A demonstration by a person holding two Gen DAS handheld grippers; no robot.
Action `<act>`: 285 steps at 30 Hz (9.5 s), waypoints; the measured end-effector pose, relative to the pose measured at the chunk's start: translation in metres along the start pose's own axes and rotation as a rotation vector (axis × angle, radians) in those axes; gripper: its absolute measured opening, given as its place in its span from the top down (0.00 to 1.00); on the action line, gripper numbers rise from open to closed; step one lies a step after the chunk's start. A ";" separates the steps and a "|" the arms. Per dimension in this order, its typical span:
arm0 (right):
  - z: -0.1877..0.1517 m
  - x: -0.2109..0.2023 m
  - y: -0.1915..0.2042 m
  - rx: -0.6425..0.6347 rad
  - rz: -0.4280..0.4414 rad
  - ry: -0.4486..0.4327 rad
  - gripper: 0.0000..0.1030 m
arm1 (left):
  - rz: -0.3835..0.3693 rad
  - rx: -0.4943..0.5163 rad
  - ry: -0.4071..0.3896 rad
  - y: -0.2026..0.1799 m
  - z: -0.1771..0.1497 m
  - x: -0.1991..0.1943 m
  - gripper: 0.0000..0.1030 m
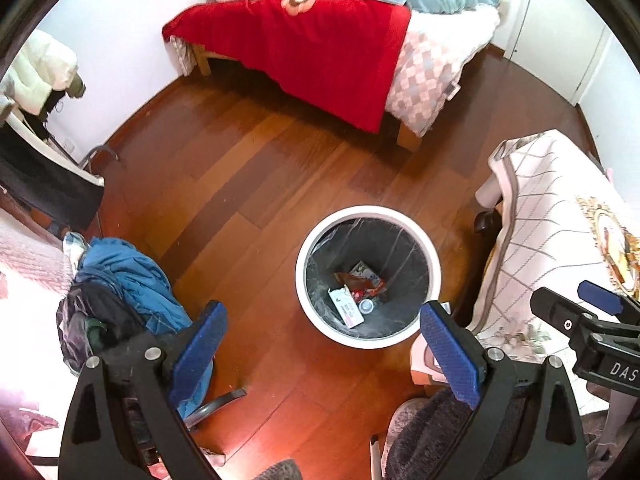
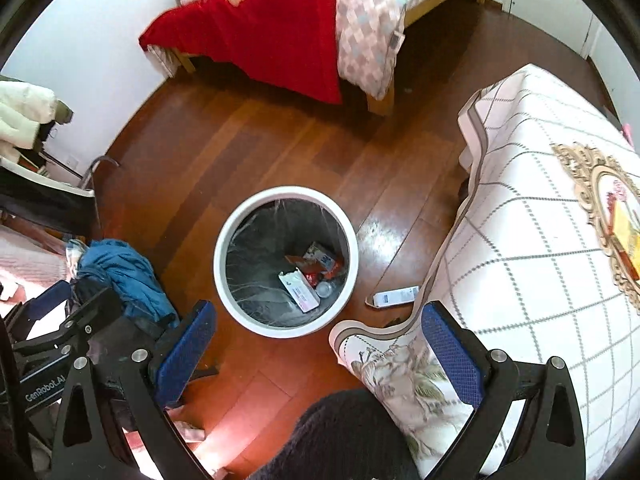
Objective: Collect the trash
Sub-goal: 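Move both tools back over the table toward the cola can, then grasp the yellow cigarette box with the left tool while the right tool grasps the yellow peel, then carry the yellow box and peel over the white bin with both tools, then open both tools to drop the box and peel into the bin, then move both tools back over the table toward the snack bag and can, then grasp the orange snack bag with the left tool while the right tool grasps the red cola can, then carry the snack bag and cola can over the white bin with both tools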
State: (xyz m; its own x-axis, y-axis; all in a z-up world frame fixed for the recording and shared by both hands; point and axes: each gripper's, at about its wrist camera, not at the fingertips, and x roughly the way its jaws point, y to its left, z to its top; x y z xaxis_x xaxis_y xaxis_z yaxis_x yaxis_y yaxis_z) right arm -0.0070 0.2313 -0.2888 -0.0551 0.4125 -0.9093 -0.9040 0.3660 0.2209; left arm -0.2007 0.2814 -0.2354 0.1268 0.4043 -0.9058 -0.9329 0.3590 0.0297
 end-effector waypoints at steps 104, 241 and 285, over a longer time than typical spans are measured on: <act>-0.098 -0.156 -0.369 0.604 -0.134 -0.354 0.88 | -0.368 0.508 -0.140 -0.357 0.006 -0.073 0.48; -0.015 -0.087 -0.680 0.653 -0.249 0.237 0.05 | -0.388 0.579 0.047 -0.601 0.024 0.048 0.00; -0.068 -0.204 -0.361 0.537 -0.069 -0.263 0.10 | -0.240 0.463 -0.260 -0.326 0.044 -0.101 0.97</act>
State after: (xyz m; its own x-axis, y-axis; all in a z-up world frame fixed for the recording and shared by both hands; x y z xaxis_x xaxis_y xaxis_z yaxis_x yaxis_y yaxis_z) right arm 0.3022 -0.0413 -0.2072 0.1648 0.5404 -0.8251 -0.5572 0.7413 0.3742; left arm 0.1054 0.1608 -0.1346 0.4498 0.4380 -0.7784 -0.6306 0.7729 0.0705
